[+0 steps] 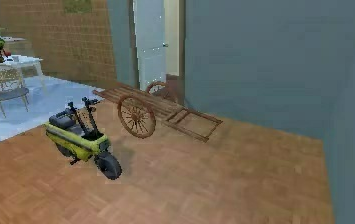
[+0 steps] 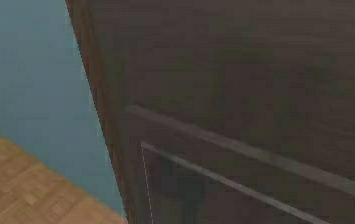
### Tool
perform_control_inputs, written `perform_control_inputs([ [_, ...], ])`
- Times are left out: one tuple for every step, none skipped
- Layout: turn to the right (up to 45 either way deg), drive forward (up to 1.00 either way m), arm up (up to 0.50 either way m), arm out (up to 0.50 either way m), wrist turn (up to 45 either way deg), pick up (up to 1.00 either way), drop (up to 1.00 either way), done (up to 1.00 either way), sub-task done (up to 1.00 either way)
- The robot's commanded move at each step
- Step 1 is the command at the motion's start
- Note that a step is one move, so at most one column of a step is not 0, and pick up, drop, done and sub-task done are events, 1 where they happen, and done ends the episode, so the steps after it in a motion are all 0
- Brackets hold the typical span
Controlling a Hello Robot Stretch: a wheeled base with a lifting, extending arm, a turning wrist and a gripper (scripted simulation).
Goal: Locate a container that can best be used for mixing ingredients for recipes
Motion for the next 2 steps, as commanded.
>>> perform_control_inputs([
  [-45.0, 0.0, 0.0, 0.0, 0.0, 0.0, 0.0, 0.0, 0.0],
  [-12.0, 0.0, 0.0, 0.0, 0.0, 0.0, 0.0, 0.0, 0.0],
])
